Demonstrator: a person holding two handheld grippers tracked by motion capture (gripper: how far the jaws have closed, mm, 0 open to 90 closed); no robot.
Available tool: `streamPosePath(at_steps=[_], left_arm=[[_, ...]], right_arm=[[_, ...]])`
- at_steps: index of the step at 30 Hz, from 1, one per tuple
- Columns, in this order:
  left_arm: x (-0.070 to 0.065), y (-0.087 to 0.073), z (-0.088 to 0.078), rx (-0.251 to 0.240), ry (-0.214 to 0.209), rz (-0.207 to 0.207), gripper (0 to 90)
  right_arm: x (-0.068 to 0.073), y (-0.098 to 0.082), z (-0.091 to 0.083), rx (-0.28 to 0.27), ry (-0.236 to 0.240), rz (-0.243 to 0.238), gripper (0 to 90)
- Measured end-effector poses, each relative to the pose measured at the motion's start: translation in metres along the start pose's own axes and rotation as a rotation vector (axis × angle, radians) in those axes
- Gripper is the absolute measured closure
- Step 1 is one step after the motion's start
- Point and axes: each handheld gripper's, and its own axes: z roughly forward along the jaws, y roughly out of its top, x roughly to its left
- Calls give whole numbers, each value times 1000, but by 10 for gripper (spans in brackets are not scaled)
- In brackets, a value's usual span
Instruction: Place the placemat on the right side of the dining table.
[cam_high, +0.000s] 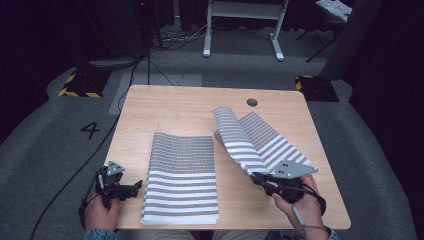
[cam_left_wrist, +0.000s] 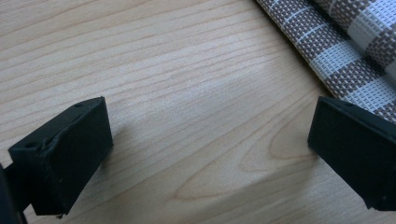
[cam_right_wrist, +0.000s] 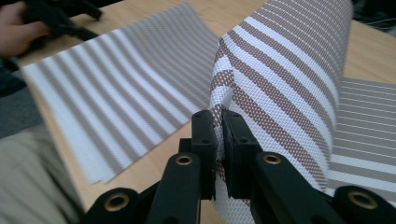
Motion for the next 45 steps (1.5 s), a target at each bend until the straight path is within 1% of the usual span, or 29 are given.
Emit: streamPosePath(at_steps=[1,5,7,8,9,10,11,12,13,14,15,17,18,19,21,23,24,25,27,28,29,31,32,34,36,38,41,45], left_arm=[[0,0,0,0,0,0,0],[0,0,0,0,0,0,0],[0,0,0,0,0,0,0],[0,0,0,0,0,0,0],[0,0,0,-2,2,0,0],[0,0,0,0,0,0,0],[0,0,0,0,0,0,0],[0,0,0,0,0,0,0],[0,0,0,0,0,0,0],[0,0,0,0,0,0,0],[0,0,0,0,0,0,0],[0,0,0,0,0,0,0],[0,0,0,0,0,0,0],[0,0,0,0,0,0,0],[0,0,0,0,0,0,0],[0,0,0,0,0,0,0],[0,0,0,0,0,0,0],[0,0,0,0,0,0,0],[0,0,0,0,0,0,0],[0,0,0,0,0,0,0],[0,0,0,0,0,0,0],[0,0,0,0,0,0,0],[0,0,0,0,0,0,0],[0,0,0,0,0,0,0],[0,0,0,0,0,0,0],[0,0,0,0,0,0,0],[0,0,0,0,0,0,0],[0,0,0,0,0,0,0]], right_arm=[[6,-1,1,3,27,-5,849],[22,-6,5,-1,98,-19,847],[31,-11,10,5,143,-32,831],[36,-15,13,25,186,-38,769],[39,-17,16,47,221,-34,681],[42,-20,21,93,274,-26,583],[44,-22,23,109,308,-19,541],[43,-23,23,88,317,-9,467],[39,-22,21,68,293,-1,374],[35,-21,19,54,260,11,344],[28,-20,16,36,224,21,331],[13,-19,10,23,144,69,300],[5,-19,7,17,95,88,297],[-3,-20,5,19,43,105,296],[-17,-23,2,25,-35,133,286],[-35,-30,0,40,-97,174,286],[-40,-32,0,43,-114,188,285],[-48,-37,-1,51,-141,207,285],[-57,-43,-1,57,-172,238,285],[-63,-47,-1,65,-201,246,284],[-67,-50,-1,76,-223,232,284],[-76,-58,1,99,-273,246,276],[-82,-62,2,109,-289,256,270],[-91,-69,4,123,-298,295,269],[-102,-78,6,146,-318,330,265],[-112,-85,8,166,-346,353,264],[-123,-94,12,185,-376,383,247],[-139,-107,16,183,-422,430,212]])
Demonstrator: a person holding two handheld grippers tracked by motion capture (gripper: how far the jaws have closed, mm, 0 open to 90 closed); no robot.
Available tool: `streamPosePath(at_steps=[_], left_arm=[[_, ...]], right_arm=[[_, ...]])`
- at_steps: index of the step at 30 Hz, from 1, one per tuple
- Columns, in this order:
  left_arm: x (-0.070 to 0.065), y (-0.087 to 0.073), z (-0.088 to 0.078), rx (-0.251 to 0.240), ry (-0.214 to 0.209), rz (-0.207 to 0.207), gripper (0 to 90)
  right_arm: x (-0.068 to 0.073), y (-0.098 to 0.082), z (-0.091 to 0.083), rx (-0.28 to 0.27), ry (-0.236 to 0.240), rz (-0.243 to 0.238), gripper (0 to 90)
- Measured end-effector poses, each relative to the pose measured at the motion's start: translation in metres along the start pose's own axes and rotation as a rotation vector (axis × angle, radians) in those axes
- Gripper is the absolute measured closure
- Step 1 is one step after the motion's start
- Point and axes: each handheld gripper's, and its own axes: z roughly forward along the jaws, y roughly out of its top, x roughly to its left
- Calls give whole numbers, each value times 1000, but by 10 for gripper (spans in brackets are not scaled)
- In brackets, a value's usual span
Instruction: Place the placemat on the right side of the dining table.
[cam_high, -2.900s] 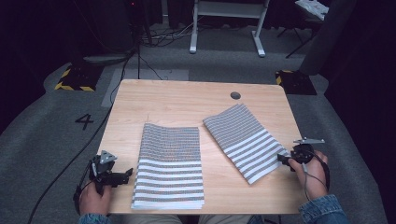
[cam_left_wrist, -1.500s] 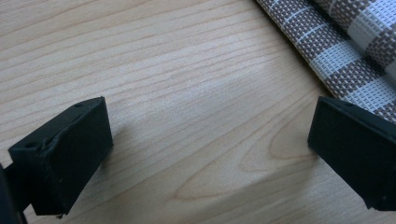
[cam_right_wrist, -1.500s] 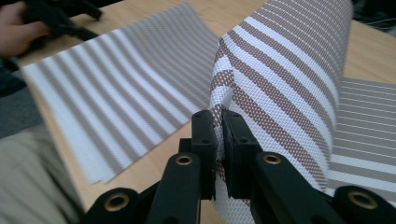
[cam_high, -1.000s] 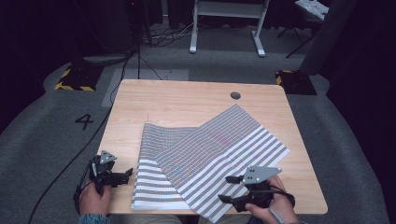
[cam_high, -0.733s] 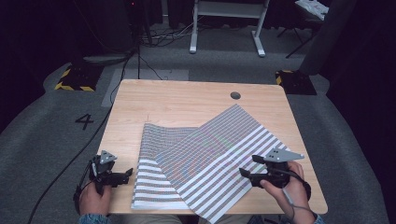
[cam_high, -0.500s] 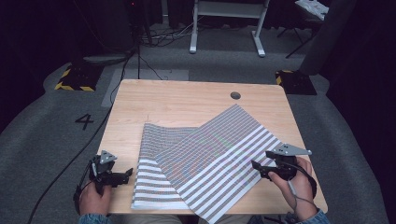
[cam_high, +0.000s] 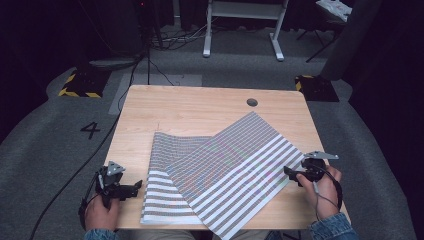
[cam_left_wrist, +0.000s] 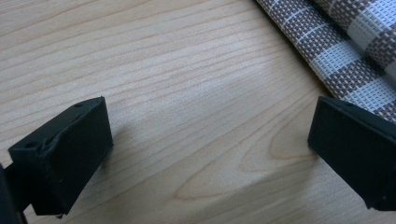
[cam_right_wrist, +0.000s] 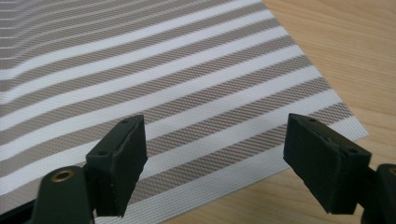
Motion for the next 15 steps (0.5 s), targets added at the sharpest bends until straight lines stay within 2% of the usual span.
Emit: streamPosePath(at_steps=[2,4,6,8,12,14,15], left_arm=[[0,0,0,0,0,0,0],[0,0,0,0,0,0,0],[0,0,0,0,0,0,0],[0,0,0,0,0,0,0],[0,0,0,0,0,0,0],[0,0,0,0,0,0,0],[0,0,0,0,0,0,0]], right_arm=[[-6,-2,4,-4,-23,16,192],[-11,-4,8,16,-49,36,169],[-13,-7,12,33,-45,46,168],[-10,-13,16,16,-67,17,139],[-9,-16,15,-6,-78,21,141],[-8,-16,15,-9,-70,18,176],[-8,-16,14,-10,-55,10,239]])
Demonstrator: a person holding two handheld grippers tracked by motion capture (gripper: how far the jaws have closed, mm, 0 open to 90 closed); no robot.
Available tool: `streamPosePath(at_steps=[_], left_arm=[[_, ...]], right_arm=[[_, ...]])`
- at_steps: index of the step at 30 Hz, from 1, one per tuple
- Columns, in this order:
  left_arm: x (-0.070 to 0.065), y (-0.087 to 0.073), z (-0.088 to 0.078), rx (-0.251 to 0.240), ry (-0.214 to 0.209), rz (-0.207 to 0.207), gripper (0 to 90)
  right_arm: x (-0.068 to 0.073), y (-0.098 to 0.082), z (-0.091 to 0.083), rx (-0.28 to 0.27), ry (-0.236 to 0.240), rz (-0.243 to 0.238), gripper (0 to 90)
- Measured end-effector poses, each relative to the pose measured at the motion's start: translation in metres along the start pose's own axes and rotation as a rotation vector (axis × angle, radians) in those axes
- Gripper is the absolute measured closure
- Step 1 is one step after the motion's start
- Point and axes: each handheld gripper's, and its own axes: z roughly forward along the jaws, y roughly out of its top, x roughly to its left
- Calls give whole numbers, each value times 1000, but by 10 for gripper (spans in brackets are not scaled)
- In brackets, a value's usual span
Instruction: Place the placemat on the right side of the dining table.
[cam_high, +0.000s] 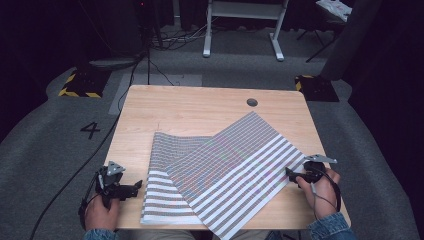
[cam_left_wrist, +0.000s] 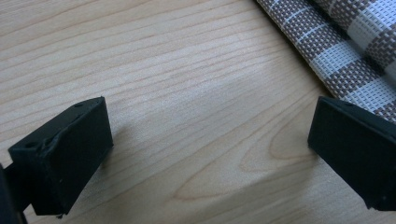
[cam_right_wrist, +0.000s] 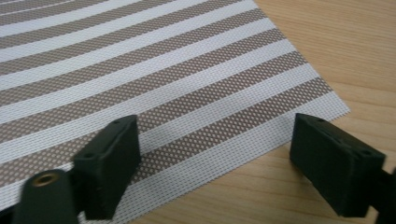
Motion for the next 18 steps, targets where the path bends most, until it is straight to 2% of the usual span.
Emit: streamPosePath(at_steps=[4,7,9,10,14,16,18], left_arm=[[0,0,0,0,0,0,0],[0,0,0,0,0,0,0],[0,0,0,0,0,0,0],[0,0,0,0,0,0,0],[0,0,0,0,0,0,0],[0,0,0,1,1,0,0],[0,-1,0,0,3,2,0]], right_arm=[[6,0,-4,-10,41,-45,472],[10,0,-5,-15,79,-61,677],[13,0,-6,-13,103,-55,813],[16,0,-6,-13,106,-63,842],[22,0,-7,-20,72,-110,860],[22,1,-8,-11,86,-99,864],[20,4,-14,-27,99,-97,865]])
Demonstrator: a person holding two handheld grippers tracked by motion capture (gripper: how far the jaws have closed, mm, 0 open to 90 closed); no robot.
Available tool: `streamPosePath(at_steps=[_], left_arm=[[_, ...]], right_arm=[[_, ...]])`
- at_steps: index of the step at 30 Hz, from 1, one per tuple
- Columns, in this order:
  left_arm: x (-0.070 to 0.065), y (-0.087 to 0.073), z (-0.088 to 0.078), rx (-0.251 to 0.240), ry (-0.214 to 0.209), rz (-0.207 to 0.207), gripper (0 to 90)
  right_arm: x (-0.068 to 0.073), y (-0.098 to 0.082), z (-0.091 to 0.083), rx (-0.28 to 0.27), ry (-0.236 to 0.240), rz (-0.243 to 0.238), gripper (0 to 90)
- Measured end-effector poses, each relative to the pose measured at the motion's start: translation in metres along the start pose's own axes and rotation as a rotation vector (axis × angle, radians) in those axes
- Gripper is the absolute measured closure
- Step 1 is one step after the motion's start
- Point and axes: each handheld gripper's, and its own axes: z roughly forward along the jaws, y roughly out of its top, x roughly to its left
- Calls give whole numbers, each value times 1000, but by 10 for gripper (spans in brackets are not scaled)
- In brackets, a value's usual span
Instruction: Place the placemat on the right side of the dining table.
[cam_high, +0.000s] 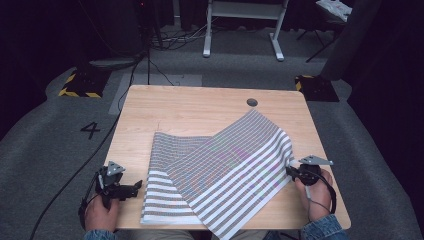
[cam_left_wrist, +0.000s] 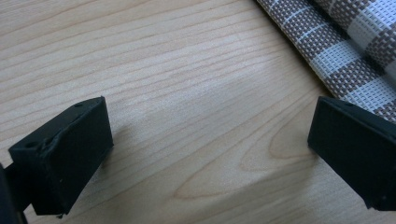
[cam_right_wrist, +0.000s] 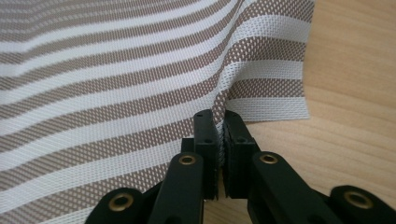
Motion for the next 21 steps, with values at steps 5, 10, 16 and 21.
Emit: streamPosePath(at_steps=[5,10,16,21], left_arm=[[0,-1,0,2,-6,0,2],[0,-1,0,3,-6,-1,1],[0,0,0,1,-2,-1,0],[0,1,1,3,-1,1,0]], right_arm=[[3,13,-19,-69,6,-31,868],[7,37,-44,-123,-24,-106,869],[-2,65,-63,-159,-78,-148,870],[-8,90,-71,-159,-119,-188,871]])
